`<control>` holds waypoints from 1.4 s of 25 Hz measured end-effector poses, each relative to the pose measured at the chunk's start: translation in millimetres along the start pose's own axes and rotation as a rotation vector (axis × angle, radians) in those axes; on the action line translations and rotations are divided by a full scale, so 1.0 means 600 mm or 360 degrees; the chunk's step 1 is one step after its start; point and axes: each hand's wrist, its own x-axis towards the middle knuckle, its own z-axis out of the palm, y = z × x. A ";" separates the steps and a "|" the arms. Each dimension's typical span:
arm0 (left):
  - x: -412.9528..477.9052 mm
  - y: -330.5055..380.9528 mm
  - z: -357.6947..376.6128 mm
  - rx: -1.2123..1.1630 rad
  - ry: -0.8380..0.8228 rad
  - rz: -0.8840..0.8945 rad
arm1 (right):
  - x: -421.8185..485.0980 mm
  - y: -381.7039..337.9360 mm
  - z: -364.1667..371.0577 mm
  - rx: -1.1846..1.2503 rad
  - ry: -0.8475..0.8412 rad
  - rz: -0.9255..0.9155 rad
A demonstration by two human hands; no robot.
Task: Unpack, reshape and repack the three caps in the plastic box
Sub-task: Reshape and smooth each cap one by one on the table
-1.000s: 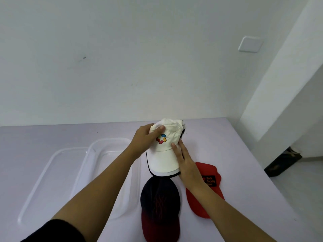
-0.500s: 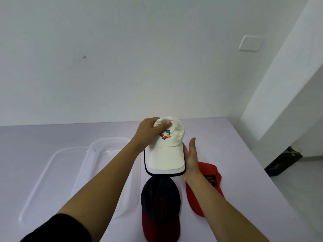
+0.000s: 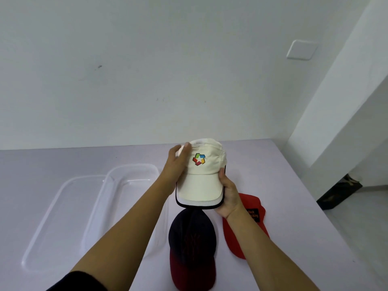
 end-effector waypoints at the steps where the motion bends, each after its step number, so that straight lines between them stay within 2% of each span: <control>1: -0.007 -0.009 -0.005 -0.0215 -0.0151 -0.0145 | 0.000 -0.002 -0.001 -0.0001 0.0002 0.0001; 3: -0.015 -0.037 -0.016 -0.0404 -0.0327 -0.0272 | 0.000 -0.005 -0.006 -0.0026 0.0020 0.0018; 6: -0.018 -0.063 -0.030 -0.0695 -0.0360 -0.0379 | 0.003 -0.010 -0.014 -0.0090 -0.0009 0.0015; 9: -0.005 -0.073 -0.032 -0.0808 -0.0224 -0.0330 | 0.002 -0.005 -0.015 -0.0120 -0.0097 0.0040; 11: 0.005 -0.074 -0.031 -0.0833 -0.0061 -0.0233 | -0.007 0.014 -0.014 0.0093 -0.0196 0.0114; 14: 0.008 -0.076 -0.031 -0.0899 0.0075 -0.0114 | -0.029 0.049 -0.005 0.0299 -0.0082 0.0063; 19: 0.010 -0.061 -0.037 -0.0619 -0.0127 -0.0066 | -0.036 0.060 0.019 0.0413 0.0166 -0.0021; 21: 0.019 -0.050 -0.051 -0.0421 -0.0039 -0.0028 | -0.038 0.057 0.023 0.0474 0.0277 -0.0074; 23: 0.023 -0.036 -0.069 0.0034 0.0031 0.0180 | -0.042 0.056 0.025 0.0438 0.0364 -0.0078; 26: 0.027 -0.011 -0.093 0.0783 -0.0199 0.0517 | -0.047 0.055 0.029 0.0376 0.0371 -0.0060; 28: 0.033 0.004 -0.104 0.1147 -0.0223 0.0674 | -0.050 0.056 0.035 0.0424 0.0364 -0.0074; 31: 0.040 0.016 -0.109 0.1348 -0.0213 0.0725 | -0.051 0.066 0.045 0.0487 0.0354 -0.0040; 35: 0.043 0.020 -0.111 0.1322 -0.0160 0.0677 | -0.054 0.073 0.050 0.0480 0.0361 -0.0017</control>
